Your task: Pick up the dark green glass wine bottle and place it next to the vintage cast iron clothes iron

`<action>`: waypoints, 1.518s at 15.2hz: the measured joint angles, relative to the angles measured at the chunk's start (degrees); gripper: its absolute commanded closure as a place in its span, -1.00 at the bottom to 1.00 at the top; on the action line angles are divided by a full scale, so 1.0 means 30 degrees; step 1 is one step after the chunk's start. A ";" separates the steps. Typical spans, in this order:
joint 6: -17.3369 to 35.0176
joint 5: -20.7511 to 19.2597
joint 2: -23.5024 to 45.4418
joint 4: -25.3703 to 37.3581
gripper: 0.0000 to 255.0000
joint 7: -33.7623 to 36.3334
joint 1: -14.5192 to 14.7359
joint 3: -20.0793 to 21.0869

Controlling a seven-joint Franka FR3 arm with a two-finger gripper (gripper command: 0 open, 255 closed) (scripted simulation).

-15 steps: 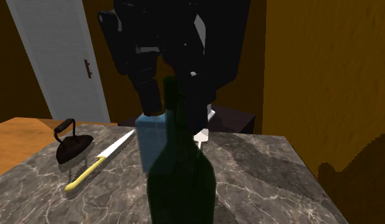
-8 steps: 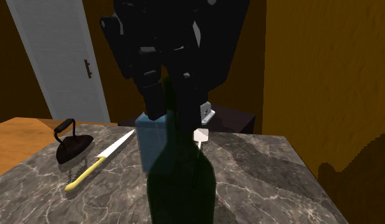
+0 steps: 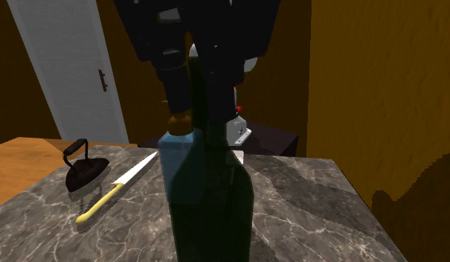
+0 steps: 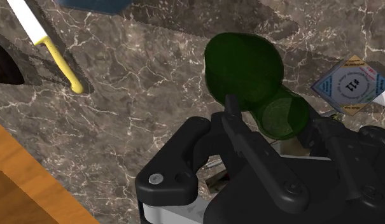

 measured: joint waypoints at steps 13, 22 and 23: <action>-0.3352 0.0026 -0.0131 0.3242 1.00 0.0188 0.0015 0.0029; -0.5756 -0.0192 0.0414 0.6162 1.00 0.0531 0.0191 0.0110; -0.6053 -0.0213 0.0469 0.6512 1.00 0.0560 0.0206 0.0116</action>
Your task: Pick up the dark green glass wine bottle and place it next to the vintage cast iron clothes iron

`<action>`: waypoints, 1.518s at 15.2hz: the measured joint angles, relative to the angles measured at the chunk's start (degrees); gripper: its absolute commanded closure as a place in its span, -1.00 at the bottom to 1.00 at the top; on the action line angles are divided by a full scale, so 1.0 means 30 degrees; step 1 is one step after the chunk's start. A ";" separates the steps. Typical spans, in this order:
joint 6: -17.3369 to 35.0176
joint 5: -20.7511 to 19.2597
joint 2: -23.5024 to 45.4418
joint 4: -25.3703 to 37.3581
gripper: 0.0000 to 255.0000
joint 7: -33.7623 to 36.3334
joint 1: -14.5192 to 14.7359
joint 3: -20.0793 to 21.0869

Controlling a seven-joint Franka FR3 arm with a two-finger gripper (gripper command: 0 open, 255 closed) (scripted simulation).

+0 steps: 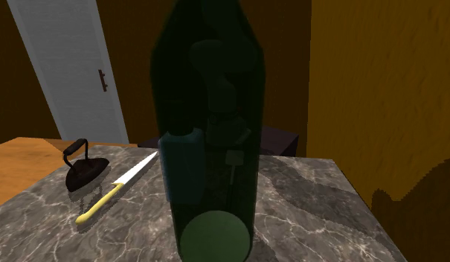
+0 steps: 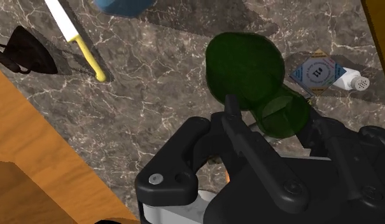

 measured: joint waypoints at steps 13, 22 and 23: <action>-0.1762 0.0098 -0.0319 0.1279 1.00 -0.2457 -0.1552 -0.1012; -0.2412 0.0040 -0.0471 0.1531 1.00 -0.6655 -0.3979 -0.2824; -0.2407 0.0013 -0.0413 0.1559 1.00 -0.7106 -0.4232 -0.3016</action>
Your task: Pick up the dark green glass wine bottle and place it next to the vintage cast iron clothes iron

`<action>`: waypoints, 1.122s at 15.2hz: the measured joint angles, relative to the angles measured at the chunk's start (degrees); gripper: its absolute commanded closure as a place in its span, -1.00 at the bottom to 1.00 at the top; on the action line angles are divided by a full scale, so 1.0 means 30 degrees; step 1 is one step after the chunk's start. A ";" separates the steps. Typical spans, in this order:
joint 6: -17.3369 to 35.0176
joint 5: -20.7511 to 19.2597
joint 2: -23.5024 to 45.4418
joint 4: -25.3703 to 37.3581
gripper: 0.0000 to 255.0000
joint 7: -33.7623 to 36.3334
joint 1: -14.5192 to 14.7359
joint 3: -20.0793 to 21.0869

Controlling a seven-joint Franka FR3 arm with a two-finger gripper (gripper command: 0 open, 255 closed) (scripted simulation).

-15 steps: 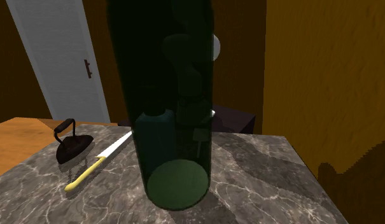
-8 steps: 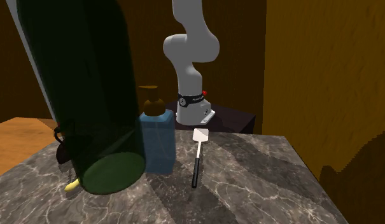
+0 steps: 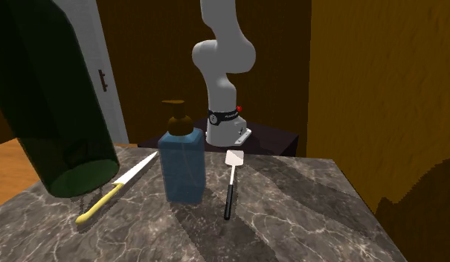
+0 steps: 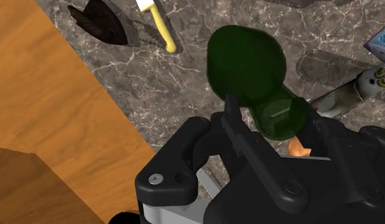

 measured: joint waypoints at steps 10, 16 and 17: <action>-0.0934 -0.0547 0.2197 0.2914 1.00 -0.4018 -0.2252 -0.1635; -0.2526 -0.0940 0.4936 0.7158 1.00 -0.6191 -0.3476 -0.2399; -0.3177 -0.1070 0.6033 0.8929 1.00 -0.6584 -0.3644 -0.2530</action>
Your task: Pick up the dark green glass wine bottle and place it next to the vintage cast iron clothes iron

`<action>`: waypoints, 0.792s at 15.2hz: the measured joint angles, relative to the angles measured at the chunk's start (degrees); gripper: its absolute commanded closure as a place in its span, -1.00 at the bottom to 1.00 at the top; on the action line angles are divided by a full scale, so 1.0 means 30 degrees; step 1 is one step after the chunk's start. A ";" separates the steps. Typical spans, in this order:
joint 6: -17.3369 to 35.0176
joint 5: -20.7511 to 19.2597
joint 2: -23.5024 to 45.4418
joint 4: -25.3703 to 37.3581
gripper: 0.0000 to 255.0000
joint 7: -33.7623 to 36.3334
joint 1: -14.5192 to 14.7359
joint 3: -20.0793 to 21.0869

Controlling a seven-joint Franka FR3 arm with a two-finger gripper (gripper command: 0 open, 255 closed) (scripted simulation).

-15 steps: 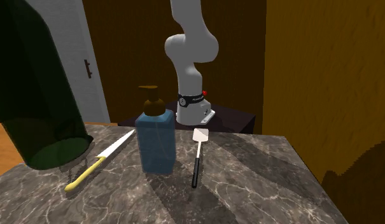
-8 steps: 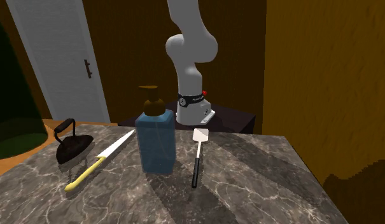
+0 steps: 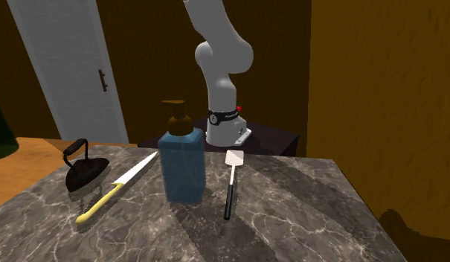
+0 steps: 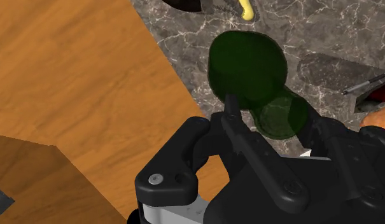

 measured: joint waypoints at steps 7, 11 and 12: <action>0.1422 0.0019 -0.0169 -0.1644 1.00 -0.0789 -0.0647 -0.0187; 0.2928 0.0104 -0.0956 -0.3935 1.00 -0.0824 -0.0764 -0.0185; 0.3197 0.0110 -0.1003 -0.4250 1.00 -0.0806 -0.0758 -0.0179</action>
